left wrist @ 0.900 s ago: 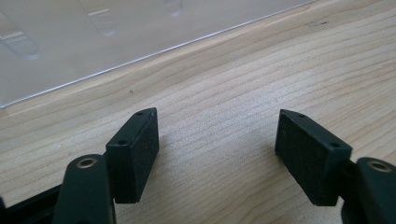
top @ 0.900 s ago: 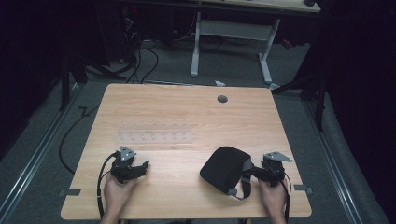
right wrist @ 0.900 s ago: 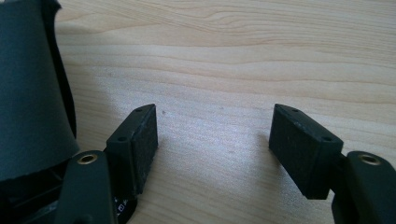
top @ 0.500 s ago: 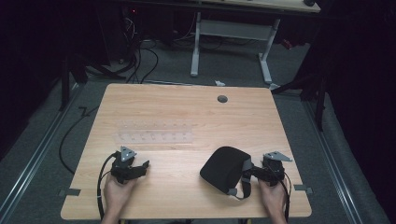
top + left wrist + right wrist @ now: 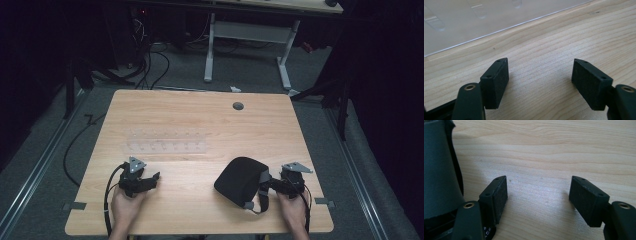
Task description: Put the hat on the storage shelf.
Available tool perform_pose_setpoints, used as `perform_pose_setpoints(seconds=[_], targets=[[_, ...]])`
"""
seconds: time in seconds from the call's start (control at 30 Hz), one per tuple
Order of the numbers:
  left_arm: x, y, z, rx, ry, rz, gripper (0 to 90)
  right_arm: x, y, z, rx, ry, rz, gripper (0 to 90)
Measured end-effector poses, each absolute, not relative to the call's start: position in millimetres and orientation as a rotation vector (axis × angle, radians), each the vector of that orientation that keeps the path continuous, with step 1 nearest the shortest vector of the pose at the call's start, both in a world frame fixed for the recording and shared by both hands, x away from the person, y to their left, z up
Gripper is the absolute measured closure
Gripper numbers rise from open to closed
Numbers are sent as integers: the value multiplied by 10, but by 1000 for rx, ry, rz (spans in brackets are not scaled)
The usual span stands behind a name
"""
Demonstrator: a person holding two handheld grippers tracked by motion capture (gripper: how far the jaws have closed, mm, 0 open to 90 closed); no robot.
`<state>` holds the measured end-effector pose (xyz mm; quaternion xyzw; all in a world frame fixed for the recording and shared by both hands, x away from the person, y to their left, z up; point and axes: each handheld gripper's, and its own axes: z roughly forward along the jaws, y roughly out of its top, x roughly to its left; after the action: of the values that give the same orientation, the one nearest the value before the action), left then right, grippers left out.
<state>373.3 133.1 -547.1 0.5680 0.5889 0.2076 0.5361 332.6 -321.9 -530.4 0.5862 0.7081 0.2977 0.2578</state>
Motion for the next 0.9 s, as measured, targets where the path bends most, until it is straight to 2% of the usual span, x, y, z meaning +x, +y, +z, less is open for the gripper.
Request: perform_pose_setpoints(seconds=[0.33, 0.9], targets=[[3733, 1330, -5471, 1352, 1403, 495, 303, 3330, -3232, -5284, 1598, 1909, 808, 378], [3728, 1321, -5467, 1349, 1396, 487, 327, 3110, -3459, -5067, 1629, 1810, 962, 389]])
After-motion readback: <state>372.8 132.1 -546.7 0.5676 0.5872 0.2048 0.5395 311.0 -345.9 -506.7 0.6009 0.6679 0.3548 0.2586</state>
